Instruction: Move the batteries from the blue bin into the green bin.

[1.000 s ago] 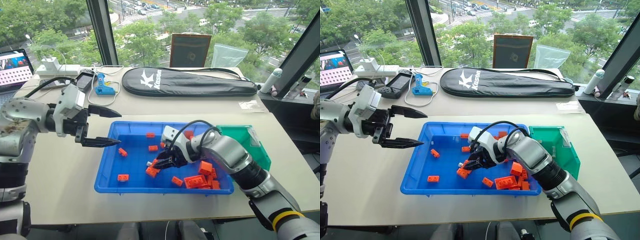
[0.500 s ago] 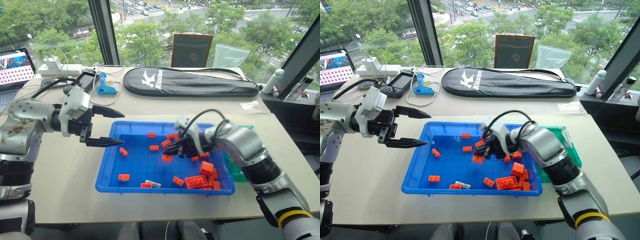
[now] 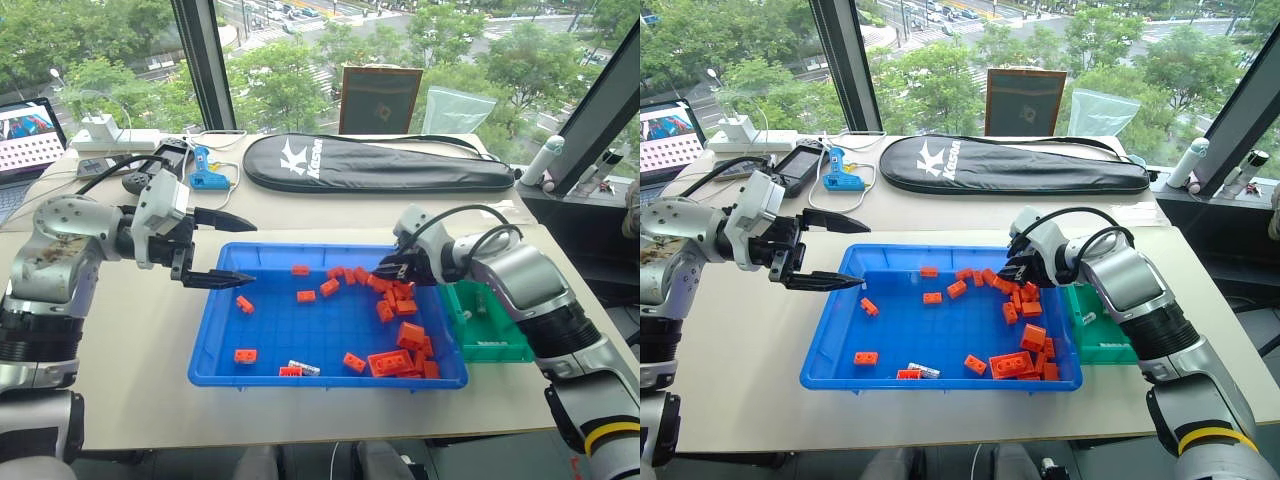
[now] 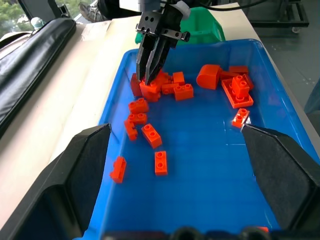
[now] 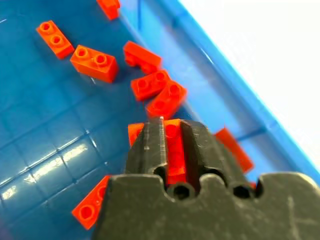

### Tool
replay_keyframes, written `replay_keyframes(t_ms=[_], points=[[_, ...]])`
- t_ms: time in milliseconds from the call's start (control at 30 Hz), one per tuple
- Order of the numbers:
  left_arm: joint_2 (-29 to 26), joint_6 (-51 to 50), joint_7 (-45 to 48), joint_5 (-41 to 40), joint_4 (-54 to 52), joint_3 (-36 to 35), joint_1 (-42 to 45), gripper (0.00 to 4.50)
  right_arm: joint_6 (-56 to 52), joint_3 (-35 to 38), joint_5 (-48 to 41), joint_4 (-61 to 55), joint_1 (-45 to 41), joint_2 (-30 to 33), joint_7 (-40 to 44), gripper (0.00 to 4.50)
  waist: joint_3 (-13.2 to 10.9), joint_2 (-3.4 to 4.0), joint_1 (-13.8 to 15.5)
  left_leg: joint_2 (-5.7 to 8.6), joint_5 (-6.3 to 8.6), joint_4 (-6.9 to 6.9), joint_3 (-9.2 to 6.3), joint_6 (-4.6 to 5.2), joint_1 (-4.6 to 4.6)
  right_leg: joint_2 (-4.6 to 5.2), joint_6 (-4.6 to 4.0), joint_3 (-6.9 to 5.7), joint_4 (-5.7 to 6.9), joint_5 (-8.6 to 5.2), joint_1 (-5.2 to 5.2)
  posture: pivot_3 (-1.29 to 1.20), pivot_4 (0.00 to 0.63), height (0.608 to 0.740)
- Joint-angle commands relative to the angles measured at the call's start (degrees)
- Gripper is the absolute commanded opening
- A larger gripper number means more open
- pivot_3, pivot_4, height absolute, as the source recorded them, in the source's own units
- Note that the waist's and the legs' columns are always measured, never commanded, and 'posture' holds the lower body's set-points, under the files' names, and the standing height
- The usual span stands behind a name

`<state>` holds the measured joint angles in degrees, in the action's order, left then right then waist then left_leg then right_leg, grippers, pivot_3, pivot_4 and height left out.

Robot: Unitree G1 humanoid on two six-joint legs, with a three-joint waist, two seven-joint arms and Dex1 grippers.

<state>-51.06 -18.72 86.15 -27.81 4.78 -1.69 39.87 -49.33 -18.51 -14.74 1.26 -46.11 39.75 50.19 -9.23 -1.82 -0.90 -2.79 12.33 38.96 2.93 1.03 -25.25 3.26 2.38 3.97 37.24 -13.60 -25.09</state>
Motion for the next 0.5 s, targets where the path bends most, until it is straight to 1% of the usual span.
replay_keyframes(t_ms=[33,133,167,200,267,333,500], points=[[-0.1,1.1,0.4,0.2,0.0,-0.5,1.3,4.50,-2.3,4.4,-2.7,-6.1,0.1,0.8,1.5,2.74,0.0,0.00,0.1,0.00,0.00,0.00,0.00,0.00,0.00,0.00,0.00,0.00,0.00,0.00,0.00,0.00,0.150,0.740],[-0.1,1.1,0.5,0.2,0.2,-0.5,1.4,4.50,-4.4,5.3,-4.1,-9.6,0.4,1.5,2.5,3.77,0.0,0.00,0.0,0.00,0.00,0.00,0.00,0.00,0.00,0.00,0.00,0.00,0.00,0.00,0.00,0.00,0.150,0.740],[-0.1,1.1,0.5,0.3,0.2,-0.5,1.4,4.50,-5.3,5.4,-5.2,-11.4,0.5,1.7,3.4,4.20,0.0,0.00,0.1,0.00,0.00,0.00,-0.01,0.00,0.00,0.00,0.00,0.00,0.00,0.00,0.00,0.00,0.150,0.740],[0.0,1.1,0.5,0.4,0.2,-0.5,1.5,4.50,-6.3,5.3,-6.8,-13.6,0.7,1.8,4.8,4.44,0.0,0.00,0.1,0.00,0.00,0.00,-0.01,0.00,0.00,0.00,0.00,0.00,0.00,0.00,0.00,0.00,0.150,0.740],[0.0,1.1,0.6,0.5,0.3,-0.5,1.6,4.50,-8.0,4.8,-9.7,-17.3,1.2,1.6,6.8,4.44,0.0,0.00,0.1,-0.01,0.00,0.00,-0.01,0.00,0.00,0.00,0.00,0.00,0.00,0.00,0.01,0.00,0.150,0.740],[0.1,1.0,0.6,0.5,0.3,-0.5,1.6,4.50,-10.0,3.4,-11.4,-19.3,1.5,0.4,6.9,4.44,0.0,0.00,0.0,-0.01,0.00,0.00,-0.02,0.00,0.00,0.00,0.00,-0.01,0.00,0.00,0.01,0.00,0.150,0.740],[-0.1,1.0,0.8,0.8,0.1,-0.4,1.5,4.50,-11.4,-3.9,-9.7,-19.9,1.9,-5.1,3.8,4.44,0.0,0.00,-0.1,-0.01,0.00,0.02,-0.03,0.00,0.02,-0.02,0.00,-0.01,0.06,0.00,0.02,0.00,0.150,0.740]])
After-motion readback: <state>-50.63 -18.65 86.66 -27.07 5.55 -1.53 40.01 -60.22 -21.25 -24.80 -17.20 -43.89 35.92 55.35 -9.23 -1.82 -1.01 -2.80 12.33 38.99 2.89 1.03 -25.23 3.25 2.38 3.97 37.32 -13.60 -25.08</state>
